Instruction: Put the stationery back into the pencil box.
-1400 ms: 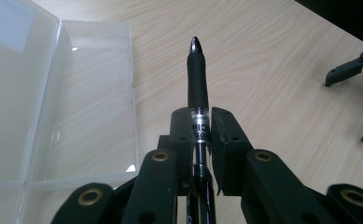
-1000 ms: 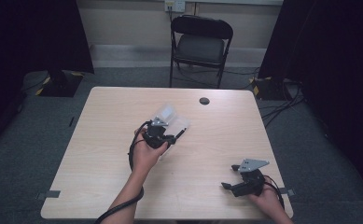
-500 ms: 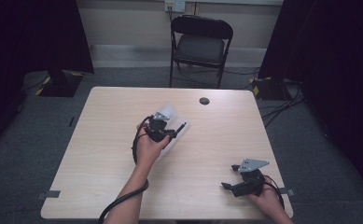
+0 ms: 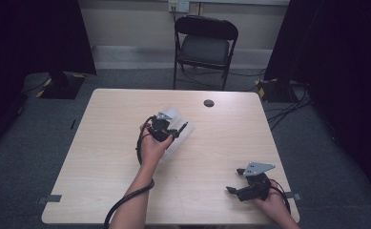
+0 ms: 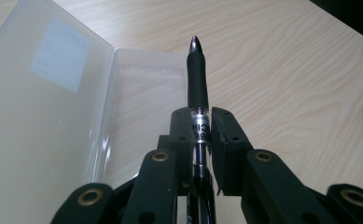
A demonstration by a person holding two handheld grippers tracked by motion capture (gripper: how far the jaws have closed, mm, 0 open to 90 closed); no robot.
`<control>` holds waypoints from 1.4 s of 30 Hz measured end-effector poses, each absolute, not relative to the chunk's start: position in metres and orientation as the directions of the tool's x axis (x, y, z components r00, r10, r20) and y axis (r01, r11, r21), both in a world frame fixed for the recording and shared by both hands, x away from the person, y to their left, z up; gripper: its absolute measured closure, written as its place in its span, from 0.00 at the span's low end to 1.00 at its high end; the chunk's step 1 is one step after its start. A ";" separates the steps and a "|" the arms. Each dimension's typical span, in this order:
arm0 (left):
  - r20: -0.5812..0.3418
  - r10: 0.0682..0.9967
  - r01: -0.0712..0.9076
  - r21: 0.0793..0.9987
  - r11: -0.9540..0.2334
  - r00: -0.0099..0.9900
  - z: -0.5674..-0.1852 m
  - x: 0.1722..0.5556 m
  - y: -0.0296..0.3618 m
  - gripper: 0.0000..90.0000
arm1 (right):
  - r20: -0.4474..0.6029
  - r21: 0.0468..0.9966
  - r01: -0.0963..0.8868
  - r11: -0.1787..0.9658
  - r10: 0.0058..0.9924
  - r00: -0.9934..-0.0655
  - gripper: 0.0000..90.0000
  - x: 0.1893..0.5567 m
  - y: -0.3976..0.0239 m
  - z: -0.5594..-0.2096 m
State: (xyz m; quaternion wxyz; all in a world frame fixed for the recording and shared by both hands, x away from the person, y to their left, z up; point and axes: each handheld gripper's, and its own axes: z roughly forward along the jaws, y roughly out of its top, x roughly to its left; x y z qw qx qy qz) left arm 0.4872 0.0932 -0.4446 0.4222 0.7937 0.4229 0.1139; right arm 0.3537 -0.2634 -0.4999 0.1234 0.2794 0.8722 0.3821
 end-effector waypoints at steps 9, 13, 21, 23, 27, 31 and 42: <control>-0.189 0.783 0.591 0.763 -0.263 0.593 -0.452 0.495 0.092 0.88 | -0.001 0.735 0.394 0.552 0.582 -0.813 0.17 0.354 -0.263 -0.500; -0.188 0.789 0.597 0.758 -0.262 0.586 -0.455 0.498 0.089 0.88 | -0.001 0.735 0.394 0.551 0.582 -0.813 0.17 0.354 -0.263 -0.500; -0.184 0.800 0.604 0.754 -0.258 0.572 -0.459 0.505 0.085 0.88 | 0.000 0.736 0.394 0.551 0.582 -0.813 0.17 0.354 -0.263 -0.500; -0.188 0.803 0.607 0.754 -0.251 0.566 -0.460 0.506 0.085 0.88 | 0.000 0.736 0.393 0.551 0.581 -0.814 0.17 0.354 -0.263 -0.500; -0.179 0.807 0.606 0.753 -0.255 0.562 -0.461 0.508 0.083 0.88 | 0.000 0.736 0.394 0.551 0.582 -0.813 0.17 0.353 -0.263 -0.500; -0.176 0.812 0.608 0.752 -0.253 0.556 -0.463 0.509 0.085 0.88 | -0.001 0.736 0.393 0.551 0.581 -0.814 0.17 0.353 -0.263 -0.500; -0.177 0.821 0.616 0.749 -0.245 0.543 -0.469 0.511 0.087 0.88 | -0.001 0.736 0.392 0.552 0.579 -0.815 0.17 0.353 -0.264 -0.500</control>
